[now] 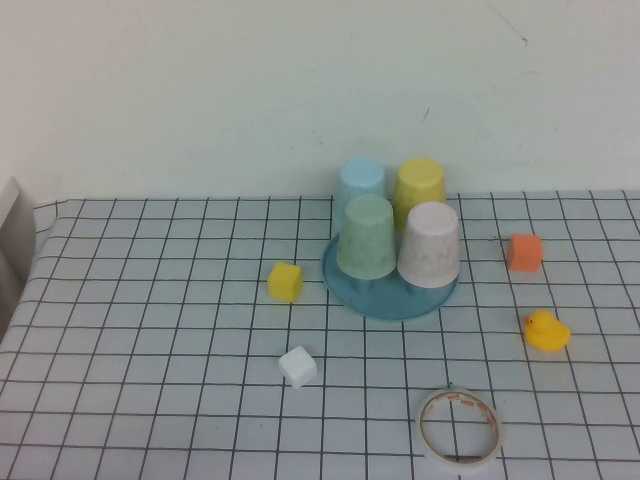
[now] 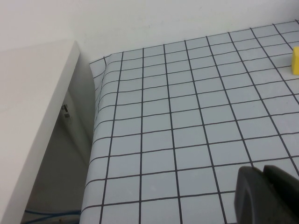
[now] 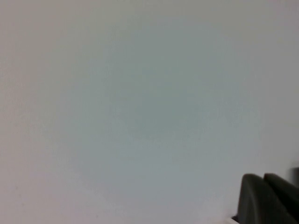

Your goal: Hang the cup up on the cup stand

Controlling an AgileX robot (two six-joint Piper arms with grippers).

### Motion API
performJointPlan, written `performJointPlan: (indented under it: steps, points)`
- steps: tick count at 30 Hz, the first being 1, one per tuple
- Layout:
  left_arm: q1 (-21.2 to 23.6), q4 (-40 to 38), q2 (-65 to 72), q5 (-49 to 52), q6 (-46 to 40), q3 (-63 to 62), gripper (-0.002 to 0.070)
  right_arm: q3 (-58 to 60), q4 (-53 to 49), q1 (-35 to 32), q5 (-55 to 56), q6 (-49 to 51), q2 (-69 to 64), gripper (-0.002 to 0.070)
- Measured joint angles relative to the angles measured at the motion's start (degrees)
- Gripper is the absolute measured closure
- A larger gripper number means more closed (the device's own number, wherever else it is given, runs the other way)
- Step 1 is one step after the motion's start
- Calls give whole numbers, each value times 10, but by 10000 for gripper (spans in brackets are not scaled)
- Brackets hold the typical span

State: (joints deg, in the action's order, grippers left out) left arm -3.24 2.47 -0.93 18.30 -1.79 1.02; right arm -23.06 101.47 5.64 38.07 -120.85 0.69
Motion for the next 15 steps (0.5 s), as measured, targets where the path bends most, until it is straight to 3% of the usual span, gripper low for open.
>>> performJointPlan:
  steps: [9, 15]
  points:
    - [0, 0, 0, 0, 0, 0, 675, 0, -108, -30, 50, 0, 3, 678]
    - [0, 0, 0, 0, 0, 0, 675, 7, -277, -33, -81, 0, 3, 678]
